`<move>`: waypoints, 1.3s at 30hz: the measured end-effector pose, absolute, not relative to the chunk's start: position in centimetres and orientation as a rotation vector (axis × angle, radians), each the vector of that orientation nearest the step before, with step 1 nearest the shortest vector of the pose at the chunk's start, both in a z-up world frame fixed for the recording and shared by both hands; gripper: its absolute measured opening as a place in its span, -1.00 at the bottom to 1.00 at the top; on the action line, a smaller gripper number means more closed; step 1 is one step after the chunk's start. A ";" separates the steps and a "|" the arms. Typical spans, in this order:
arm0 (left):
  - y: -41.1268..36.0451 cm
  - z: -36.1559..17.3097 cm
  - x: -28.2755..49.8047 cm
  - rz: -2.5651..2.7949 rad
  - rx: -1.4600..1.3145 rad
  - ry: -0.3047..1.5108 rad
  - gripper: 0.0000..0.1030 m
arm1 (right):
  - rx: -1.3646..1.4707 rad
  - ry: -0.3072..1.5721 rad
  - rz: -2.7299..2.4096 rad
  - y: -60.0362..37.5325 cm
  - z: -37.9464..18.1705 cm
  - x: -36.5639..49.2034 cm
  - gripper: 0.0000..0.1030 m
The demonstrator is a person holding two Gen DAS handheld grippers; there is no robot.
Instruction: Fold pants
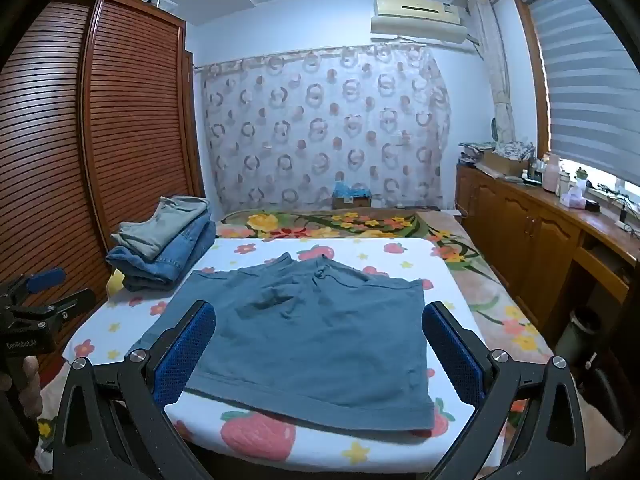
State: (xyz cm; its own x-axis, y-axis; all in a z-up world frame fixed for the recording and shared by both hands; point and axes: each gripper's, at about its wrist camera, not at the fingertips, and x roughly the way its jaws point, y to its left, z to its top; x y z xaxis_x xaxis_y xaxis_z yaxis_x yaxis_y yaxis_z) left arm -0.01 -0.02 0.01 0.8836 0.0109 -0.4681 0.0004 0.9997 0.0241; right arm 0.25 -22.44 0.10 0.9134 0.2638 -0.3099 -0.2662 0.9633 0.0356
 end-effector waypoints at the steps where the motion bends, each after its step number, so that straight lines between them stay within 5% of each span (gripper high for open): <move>1: 0.0 0.0 0.0 0.008 0.024 0.488 1.00 | -0.008 0.319 0.271 -22.3 0.1 0.3 1.00; 39: 0.2 0.0 -0.1 0.006 0.013 0.477 1.00 | 0.021 0.328 0.265 -22.7 0.1 0.1 1.00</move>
State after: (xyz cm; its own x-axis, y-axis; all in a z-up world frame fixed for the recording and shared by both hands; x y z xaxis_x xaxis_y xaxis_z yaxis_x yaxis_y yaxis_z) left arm -0.09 0.16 0.02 0.8882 0.0088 -0.4594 -0.0026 0.9999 0.0141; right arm 0.07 -22.66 0.09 0.9124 0.2607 -0.3156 -0.2540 0.9652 0.0629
